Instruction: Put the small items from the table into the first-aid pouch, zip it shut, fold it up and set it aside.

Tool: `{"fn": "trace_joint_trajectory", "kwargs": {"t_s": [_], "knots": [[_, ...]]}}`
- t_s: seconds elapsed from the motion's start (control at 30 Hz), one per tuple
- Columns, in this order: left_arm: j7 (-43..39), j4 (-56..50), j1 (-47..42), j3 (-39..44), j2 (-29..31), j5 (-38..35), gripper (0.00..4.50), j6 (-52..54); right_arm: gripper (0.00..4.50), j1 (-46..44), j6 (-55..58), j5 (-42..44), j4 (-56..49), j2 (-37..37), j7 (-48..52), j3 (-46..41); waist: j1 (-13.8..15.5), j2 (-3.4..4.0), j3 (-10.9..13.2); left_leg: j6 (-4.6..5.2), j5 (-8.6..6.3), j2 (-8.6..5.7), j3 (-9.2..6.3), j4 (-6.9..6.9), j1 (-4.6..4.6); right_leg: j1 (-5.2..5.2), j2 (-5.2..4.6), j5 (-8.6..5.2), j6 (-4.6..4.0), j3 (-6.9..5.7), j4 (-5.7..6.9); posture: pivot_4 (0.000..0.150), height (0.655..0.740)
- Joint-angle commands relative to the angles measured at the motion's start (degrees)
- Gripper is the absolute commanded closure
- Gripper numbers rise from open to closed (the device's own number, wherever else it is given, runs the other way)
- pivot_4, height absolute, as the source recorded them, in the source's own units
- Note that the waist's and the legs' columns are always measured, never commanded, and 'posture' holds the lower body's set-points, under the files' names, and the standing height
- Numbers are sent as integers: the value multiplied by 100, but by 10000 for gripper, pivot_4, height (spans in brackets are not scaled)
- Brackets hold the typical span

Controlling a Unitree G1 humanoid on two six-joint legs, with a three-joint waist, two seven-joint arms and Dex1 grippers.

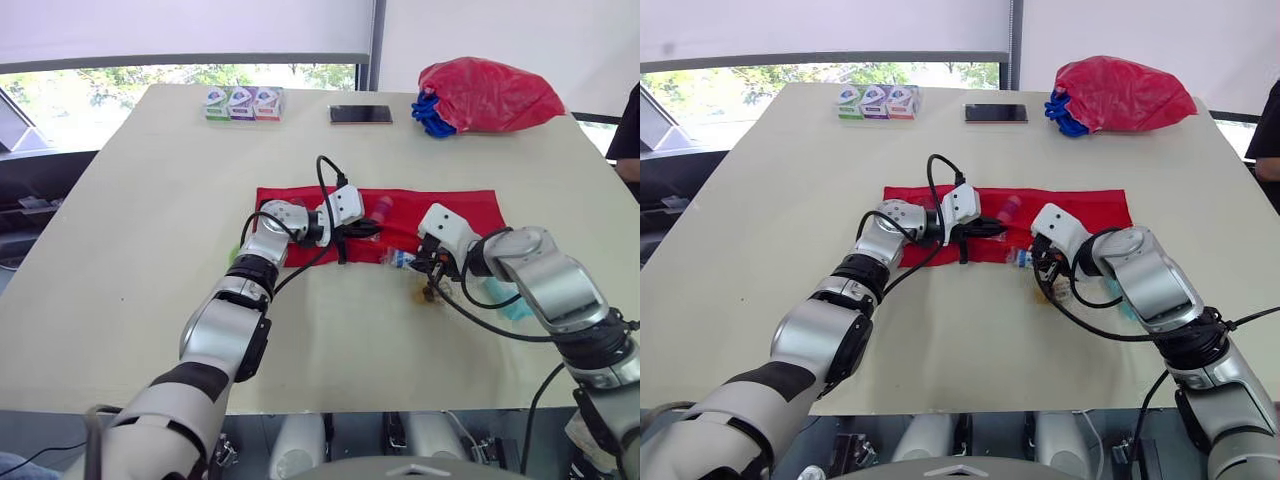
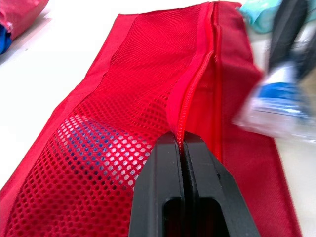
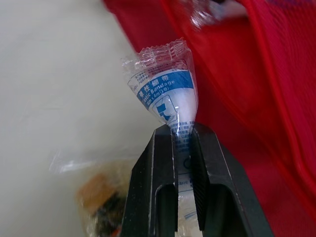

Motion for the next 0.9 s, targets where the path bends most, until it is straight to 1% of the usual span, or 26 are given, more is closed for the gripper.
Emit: {"fn": "trace_joint_trajectory", "kwargs": {"t_s": [0.03,0.23,0.4,0.5,0.57,0.6,0.63,0.67,0.8,0.9], "knots": [[-40,-224,-16,101,-51,-137,45000,-17,44280,-111,219,51,233,514,-721,-481,-3,2,-1,0,0,1,1,0,0,0,2,0,0,0,2,1500,7400],[-133,-284,38,47,-152,-166,45000,-12,44280,-322,185,-8,846,1465,-1840,-1002,0,2,-2,1,0,-3,1,0,-2,0,-2,1,1,7,2,1500,7400],[-109,-322,91,26,-260,-154,45000,-6,44280,-479,156,77,1032,2297,-2592,-1365,3,4,-2,1,0,-3,0,0,-2,0,-2,1,1,6,2,1500,7400],[-114,-339,108,23,-279,-147,45000,-4,44280,-503,56,79,1057,2444,-2757,-1338,11,4,-3,1,0,-2,-2,-1,-4,-1,0,0,1,4,2,1500,7400],[-116,-340,106,28,-273,-143,45000,2,35961,-482,61,99,1030,2412,-2782,-1309,13,4,-3,2,0,-3,-2,0,-6,-1,-2,1,1,5,-1,1500,7400],[-112,-324,96,33,-261,-138,45000,1,34663,-442,84,128,959,2357,-2757,-1299,12,4,-3,2,-1,-5,-1,-1,-6,-1,-4,0,1,7,-1,1500,7400],[-107,-306,85,38,-248,-133,45000,-1,29086,-404,98,160,881,2291,-2722,-1285,12,4,-3,3,-1,-6,-1,0,-6,-1,-5,0,1,8,-1,1500,7400],[-102,-287,75,43,-230,-128,45000,-3,26391,-360,166,225,749,2203,-2647,-1281,14,4,-2,4,-1,-6,-1,0,-7,-1,-5,0,1,8,-2,1500,7400],[-83,-261,63,55,-186,-119,45000,-8,26391,-240,535,553,177,1846,-2359,-1234,-6,4,-2,5,-2,-4,-5,-2,-9,-5,-3,0,1,6,-3,1500,7400],[-83,-263,68,59,-166,-117,45000,-5,26391,-147,978,982,-474,1466,-1970,-1170,-34,5,-2,6,-3,-3,-8,-3,-8,-5,-1,0,1,5,-2,1500,7400]]}}
